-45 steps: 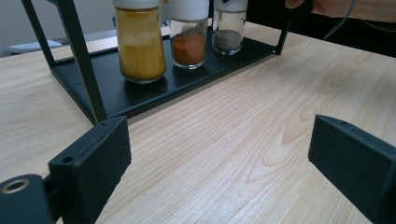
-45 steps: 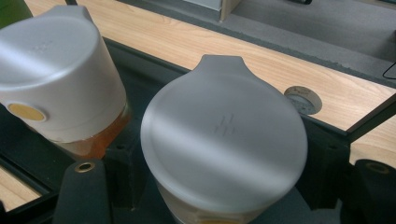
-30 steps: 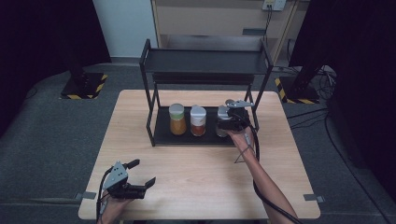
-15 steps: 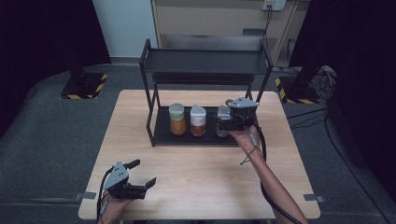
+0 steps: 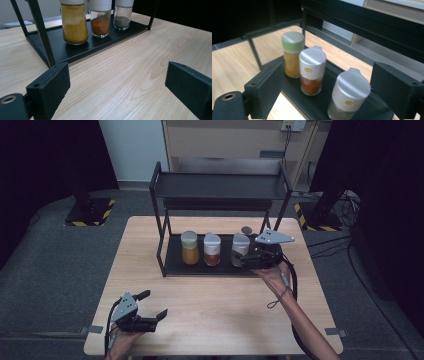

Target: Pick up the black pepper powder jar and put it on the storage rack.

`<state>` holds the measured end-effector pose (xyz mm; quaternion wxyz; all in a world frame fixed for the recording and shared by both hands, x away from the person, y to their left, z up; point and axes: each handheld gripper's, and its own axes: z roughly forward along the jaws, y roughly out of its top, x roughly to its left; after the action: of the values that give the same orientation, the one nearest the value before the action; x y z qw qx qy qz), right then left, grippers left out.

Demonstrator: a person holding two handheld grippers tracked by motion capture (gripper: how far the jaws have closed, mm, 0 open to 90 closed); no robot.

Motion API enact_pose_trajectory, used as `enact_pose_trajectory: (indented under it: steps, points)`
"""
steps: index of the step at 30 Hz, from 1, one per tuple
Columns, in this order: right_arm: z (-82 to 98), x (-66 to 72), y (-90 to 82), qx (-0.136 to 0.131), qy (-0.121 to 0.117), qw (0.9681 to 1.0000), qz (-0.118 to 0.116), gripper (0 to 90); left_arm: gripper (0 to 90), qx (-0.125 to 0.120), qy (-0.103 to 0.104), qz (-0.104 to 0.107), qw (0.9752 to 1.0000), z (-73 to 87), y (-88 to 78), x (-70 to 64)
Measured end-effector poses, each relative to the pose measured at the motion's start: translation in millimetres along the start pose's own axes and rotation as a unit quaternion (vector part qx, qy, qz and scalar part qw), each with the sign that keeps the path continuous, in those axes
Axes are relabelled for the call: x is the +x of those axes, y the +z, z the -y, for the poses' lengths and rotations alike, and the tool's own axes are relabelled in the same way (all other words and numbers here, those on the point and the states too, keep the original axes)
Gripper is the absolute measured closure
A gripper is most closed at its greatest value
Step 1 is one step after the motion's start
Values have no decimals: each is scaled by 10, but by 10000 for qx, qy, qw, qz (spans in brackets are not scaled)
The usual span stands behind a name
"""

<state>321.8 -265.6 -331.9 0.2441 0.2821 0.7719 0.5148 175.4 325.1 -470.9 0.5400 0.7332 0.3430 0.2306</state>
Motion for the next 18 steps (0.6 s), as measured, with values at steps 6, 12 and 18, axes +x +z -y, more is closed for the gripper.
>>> enact_pose_trajectory:
  steps: [6, 12, 18]
  points:
    - [30, 60, -116, -120, -94, 9999, -82, 123, 54, 8, 16, 15, 10000, 1, -4, 0]
    - [81, 155, -272, -247, -194, 9993, -180, 122, 54, 3, 29, 25, 10000, 1, -9, 0]
    - [114, 229, -425, -324, -289, 9987, -266, 119, 54, -6, 8, 22, 10000, 5, -20, 1]
